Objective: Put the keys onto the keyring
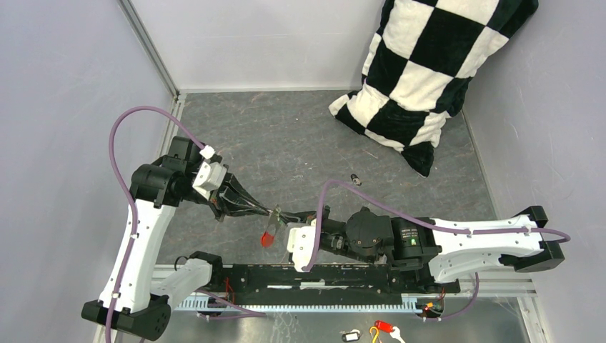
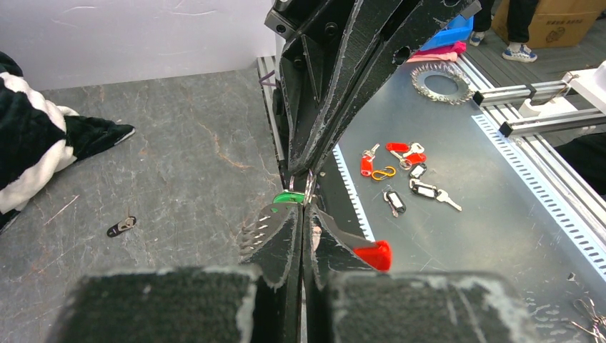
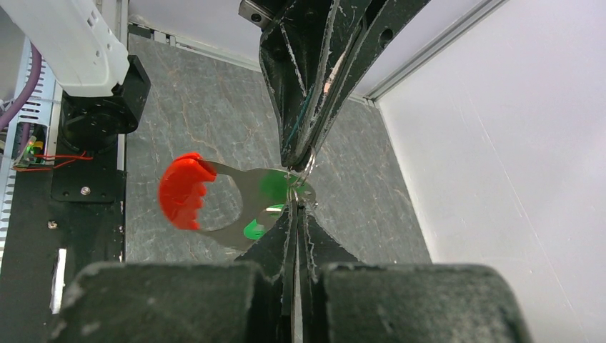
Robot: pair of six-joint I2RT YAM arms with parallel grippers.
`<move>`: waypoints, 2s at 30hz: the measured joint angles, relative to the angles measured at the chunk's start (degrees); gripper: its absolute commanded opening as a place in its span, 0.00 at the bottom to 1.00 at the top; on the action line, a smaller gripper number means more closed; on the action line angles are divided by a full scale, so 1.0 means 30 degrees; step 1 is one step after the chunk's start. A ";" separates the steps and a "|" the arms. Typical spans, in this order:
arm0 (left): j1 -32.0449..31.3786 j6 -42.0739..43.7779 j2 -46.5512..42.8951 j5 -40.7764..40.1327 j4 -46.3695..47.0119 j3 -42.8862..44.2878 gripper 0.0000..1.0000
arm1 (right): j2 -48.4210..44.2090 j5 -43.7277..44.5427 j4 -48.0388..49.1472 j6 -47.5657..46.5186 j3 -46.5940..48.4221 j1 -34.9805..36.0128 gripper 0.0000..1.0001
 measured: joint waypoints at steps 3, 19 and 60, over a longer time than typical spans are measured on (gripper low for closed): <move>0.0007 0.0000 0.0000 0.0000 0.0000 0.0000 0.02 | 0.0000 0.0000 0.0000 -0.0007 0.0000 0.0007 0.00; 0.0000 0.0000 -0.0087 0.0000 0.0000 -0.0007 0.02 | 0.0022 -0.0066 0.0007 -0.0153 0.0000 0.0066 0.00; 0.0007 0.0007 -0.0969 -0.0364 0.0007 -0.1005 0.02 | -0.0109 0.0444 0.0452 -0.0452 -0.0168 0.0168 0.00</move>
